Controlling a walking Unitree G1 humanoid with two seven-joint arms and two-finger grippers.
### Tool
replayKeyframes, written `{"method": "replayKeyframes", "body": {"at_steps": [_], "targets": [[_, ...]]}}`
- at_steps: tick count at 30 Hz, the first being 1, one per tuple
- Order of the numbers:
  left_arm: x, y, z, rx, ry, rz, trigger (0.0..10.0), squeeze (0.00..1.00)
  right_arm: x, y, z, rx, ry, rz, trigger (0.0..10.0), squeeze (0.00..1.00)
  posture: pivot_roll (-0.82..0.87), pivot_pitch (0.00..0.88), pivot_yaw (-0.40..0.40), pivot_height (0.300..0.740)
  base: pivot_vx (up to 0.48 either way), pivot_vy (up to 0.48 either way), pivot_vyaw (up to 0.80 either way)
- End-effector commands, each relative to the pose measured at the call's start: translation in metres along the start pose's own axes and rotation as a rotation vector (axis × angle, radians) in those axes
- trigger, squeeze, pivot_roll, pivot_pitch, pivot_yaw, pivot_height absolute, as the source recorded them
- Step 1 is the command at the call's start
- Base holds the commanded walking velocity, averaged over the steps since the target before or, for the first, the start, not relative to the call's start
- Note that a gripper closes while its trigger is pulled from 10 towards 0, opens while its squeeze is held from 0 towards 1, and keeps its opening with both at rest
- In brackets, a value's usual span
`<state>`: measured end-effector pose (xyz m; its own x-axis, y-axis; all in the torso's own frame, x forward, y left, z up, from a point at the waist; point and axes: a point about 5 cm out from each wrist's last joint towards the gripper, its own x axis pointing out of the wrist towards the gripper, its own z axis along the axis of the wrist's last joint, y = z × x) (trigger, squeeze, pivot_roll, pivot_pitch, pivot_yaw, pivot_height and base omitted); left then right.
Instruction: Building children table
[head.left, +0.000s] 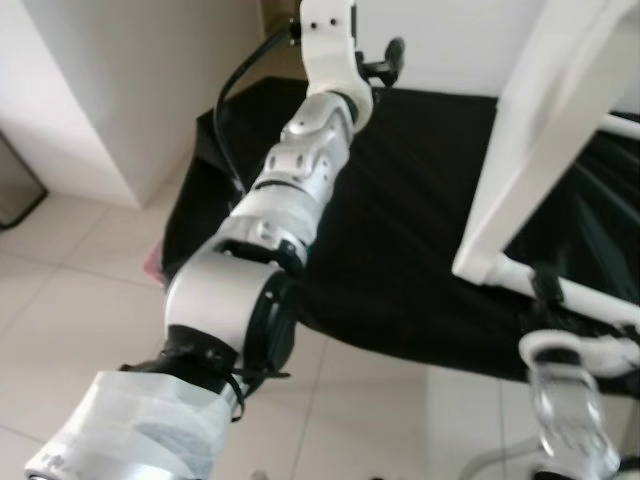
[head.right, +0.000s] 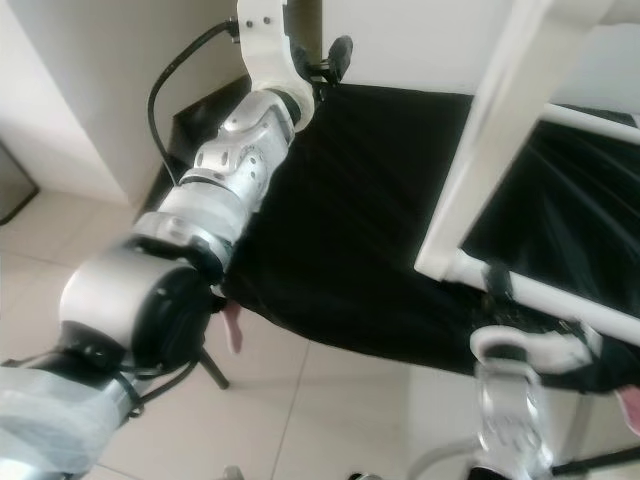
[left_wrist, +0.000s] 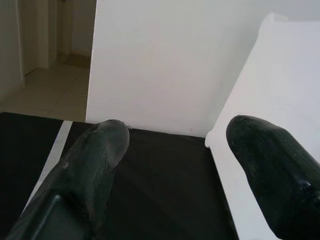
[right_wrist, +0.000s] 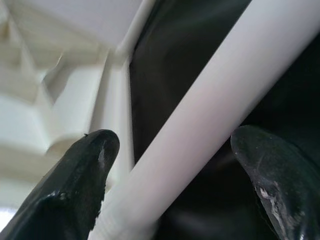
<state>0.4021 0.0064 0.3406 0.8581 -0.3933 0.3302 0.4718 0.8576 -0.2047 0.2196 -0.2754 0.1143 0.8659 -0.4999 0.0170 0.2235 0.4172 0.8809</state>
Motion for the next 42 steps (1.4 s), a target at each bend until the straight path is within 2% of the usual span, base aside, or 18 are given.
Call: {"method": "replayKeyframes", "body": {"at_steps": [1, 4, 6, 7, 10, 11, 13, 15, 20, 27, 29, 31, 32, 33, 34, 37, 39, 42], "targets": [[0.002, -0.014, 0.004, 0.011, -0.009, -0.127, 10.0, 0.00, -0.046, -0.034, -0.031, 0.016, 0.107, -0.183, 10.0, 0.00, -0.06, 0.119, 0.037, 0.740, 0.000, 0.000, 0.00], [0.001, -0.015, 0.003, 0.038, -0.007, -0.134, 10.0, 0.00, -0.057, -0.036, -0.027, -0.086, 0.112, -0.211, 10.0, 0.00, -0.07, 0.121, 0.047, 0.740, 0.000, 0.000, 0.00], [0.001, -0.015, 0.001, 0.058, -0.003, -0.151, 10.0, 0.00, -0.067, -0.030, -0.019, -0.288, 0.087, -0.184, 10.0, 0.00, -0.07, 0.123, 0.052, 0.740, 0.000, 0.000, 0.00], [0.001, -0.015, 0.001, 0.058, -0.003, -0.151, 10.0, 0.00, -0.067, -0.030, -0.019, -0.288, 0.087, -0.184, 10.0, 0.00, -0.07, 0.123, 0.052, 0.740, 0.000, 0.000, 0.00], [-0.002, -0.016, -0.003, 0.078, -0.007, -0.187, 10.0, 0.00, -0.063, -0.010, -0.008, -0.468, 0.008, -0.100, 10.0, 0.00, -0.07, 0.120, 0.056, 0.740, 0.000, 0.000, 0.00], [-0.002, -0.016, -0.003, 0.078, -0.007, -0.187, 10.0, 0.00, -0.063, -0.010, -0.008, -0.468, 0.008, -0.100, 10.0, 0.00, -0.07, 0.120, 0.056, 0.740, 0.000, 0.000, 0.00], [-0.008, -0.012, -0.011, 0.090, -0.006, -0.201, 10.0, 0.00, -0.050, 0.011, -0.002, -0.528, -0.051, -0.055, 10.0, 0.00, -0.06, 0.113, 0.049, 0.740, 0.000, 0.000, 0.00], [-0.010, -0.011, -0.014, 0.097, -0.002, -0.204, 10.0, 0.00, -0.046, 0.015, -0.001, -0.537, -0.064, -0.046, 10.0, 0.00, -0.06, 0.109, 0.047, 0.740, 0.000, 0.000, 0.00], [-0.030, 0.005, -0.038, 0.166, 0.016, -0.212, 10.0, 0.00, -0.024, 0.039, 0.000, -0.608, -0.101, 0.043, 10.0, 0.00, -0.04, 0.086, 0.029, 0.740, 0.000, 0.000, 0.00], [-0.047, 0.014, -0.052, 0.187, 0.024, -0.236, 10.0, 0.00, -0.020, 0.049, -0.003, -0.683, -0.122, 0.095, 10.0, 0.00, -0.04, 0.076, 0.020, 0.740, 0.000, 0.000, 0.00], [-0.070, 0.018, -0.066, 0.216, 0.033, -0.277, 10.0, 0.00, -0.012, 0.058, -0.006, -0.772, -0.148, 0.129, 10.0, 0.00, -0.03, 0.064, 0.014, 0.740, 0.000, 0.000, 0.00], [-0.070, 0.018, -0.066, 0.216, 0.033, -0.277, 10.0, 0.00, -0.012, 0.058, -0.006, -0.772, -0.148, 0.129, 10.0, 0.00, -0.03, 0.064, 0.014, 0.740, 0.000, 0.000, 0.00], [-0.082, 0.019, -0.073, 0.237, 0.032, -0.300, 10.0, 0.00, -0.006, 0.061, -0.009, -0.815, -0.148, 0.149, 10.0, 0.00, -0.02, 0.058, 0.010, 0.740, 0.000, 0.000, 0.00], [-0.082, 0.019, -0.073, 0.237, 0.032, -0.300, 10.0, 0.00, -0.006, 0.061, -0.009, -0.815, -0.148, 0.149, 10.0, 0.00, -0.02, 0.058, 0.010, 0.740, 0.000, 0.000, 0.00], [-0.101, 0.020, -0.081, 0.264, 0.037, -0.319, 10.0, 0.00, 0.002, 0.063, -0.017, -0.886, -0.120, 0.192, 10.0, 0.00, -0.01, 0.047, 0.004, 0.740, 0.000, 0.000, 0.00], [-0.111, 0.022, -0.087, 0.267, 0.052, -0.324, 10.0, 0.00, 0.005, 0.063, -0.025, -0.931, -0.094, 0.241, 10.0, 0.00, -0.01, 0.042, 0.002, 0.740, 0.000, 0.000, 0.00], [-0.130, 0.023, -0.097, 0.291, 0.081, -0.340, 10.0, 0.00, 0.007, 0.062, -0.040, -0.961, -0.035, 0.320, 10.0, 0.00, -0.01, 0.034, 0.001, 0.740, 0.000, 0.000, 0.00], [-0.136, 0.023, -0.101, 0.293, 0.093, -0.364, 10.0, 0.00, 0.008, 0.063, -0.044, -0.958, -0.015, 0.347, 10.0, 0.00, -0.01, 0.030, -0.001, 0.740, 0.000, 0.000, 0.00]]}}
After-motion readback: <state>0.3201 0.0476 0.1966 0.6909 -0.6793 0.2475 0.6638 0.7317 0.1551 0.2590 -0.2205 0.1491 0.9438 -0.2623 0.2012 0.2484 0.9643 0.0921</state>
